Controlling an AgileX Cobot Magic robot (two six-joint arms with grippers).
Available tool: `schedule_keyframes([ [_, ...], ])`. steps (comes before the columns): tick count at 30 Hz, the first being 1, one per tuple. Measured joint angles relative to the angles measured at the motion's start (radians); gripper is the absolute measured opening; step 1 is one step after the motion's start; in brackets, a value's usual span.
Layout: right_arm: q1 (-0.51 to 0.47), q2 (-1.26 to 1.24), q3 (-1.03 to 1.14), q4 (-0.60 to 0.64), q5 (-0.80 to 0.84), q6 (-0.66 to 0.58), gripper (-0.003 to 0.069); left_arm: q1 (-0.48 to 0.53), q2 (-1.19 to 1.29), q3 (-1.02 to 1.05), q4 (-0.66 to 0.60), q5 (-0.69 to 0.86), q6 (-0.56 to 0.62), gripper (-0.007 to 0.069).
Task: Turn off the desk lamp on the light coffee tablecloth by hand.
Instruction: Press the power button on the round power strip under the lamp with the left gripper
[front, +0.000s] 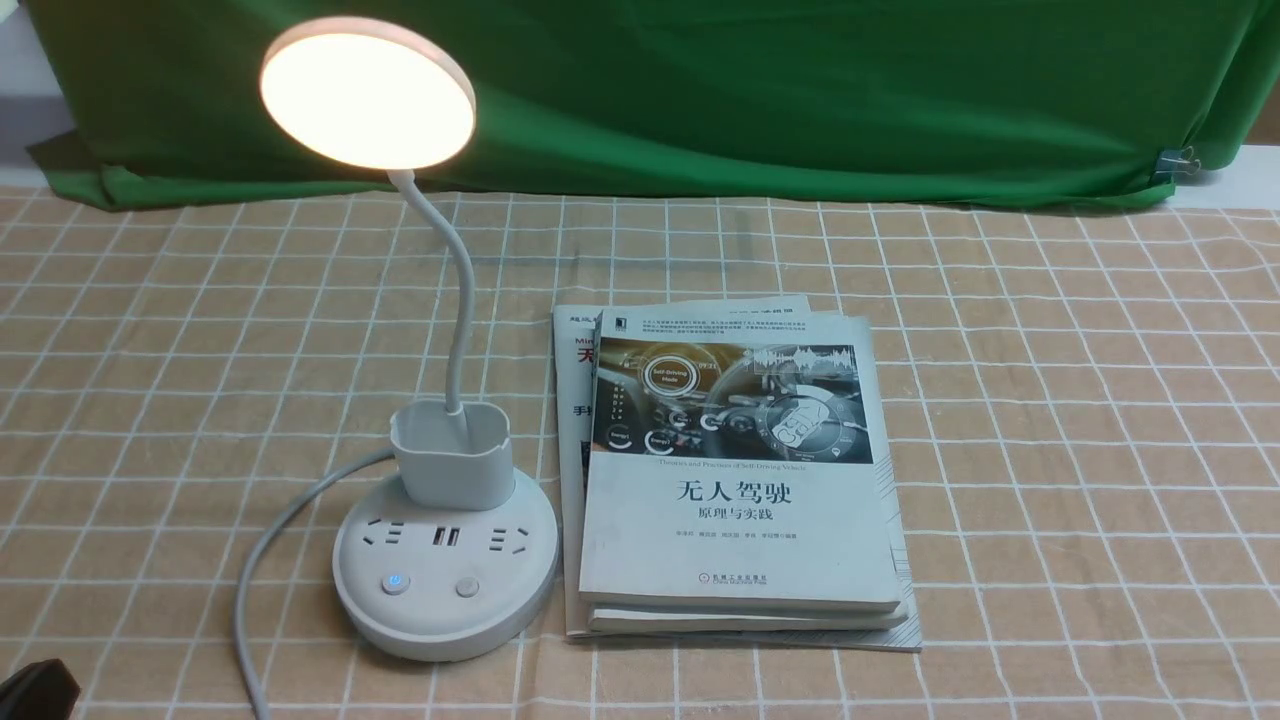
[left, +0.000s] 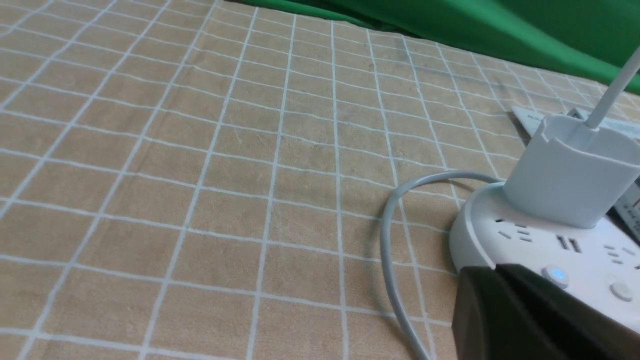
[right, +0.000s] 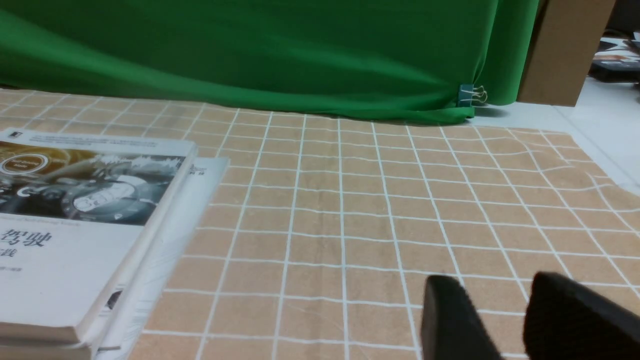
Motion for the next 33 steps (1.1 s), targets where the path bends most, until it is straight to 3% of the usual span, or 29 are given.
schedule_keyframes([
  [13, 0.000, 0.000, 0.000, 0.000, 0.000, 0.000, 0.0242, 0.000, 0.000, 0.001, 0.049, -0.018, 0.007, 0.0000],
  [21, 0.000, 0.000, 0.000, 0.000, 0.000, 0.000, 0.0242, 0.000, 0.000, 0.001, -0.181, -0.222, -0.127, 0.0000],
  [31, 0.000, 0.000, 0.000, 0.000, 0.000, 0.000, 0.0242, 0.000, 0.000, 0.001, -0.221, -0.423, -0.149, 0.0000],
  [33, 0.000, 0.000, 0.000, 0.000, 0.001, 0.000, 0.0242, 0.000, 0.000, 0.001, -0.239, -0.442, -0.198, 0.0000],
])
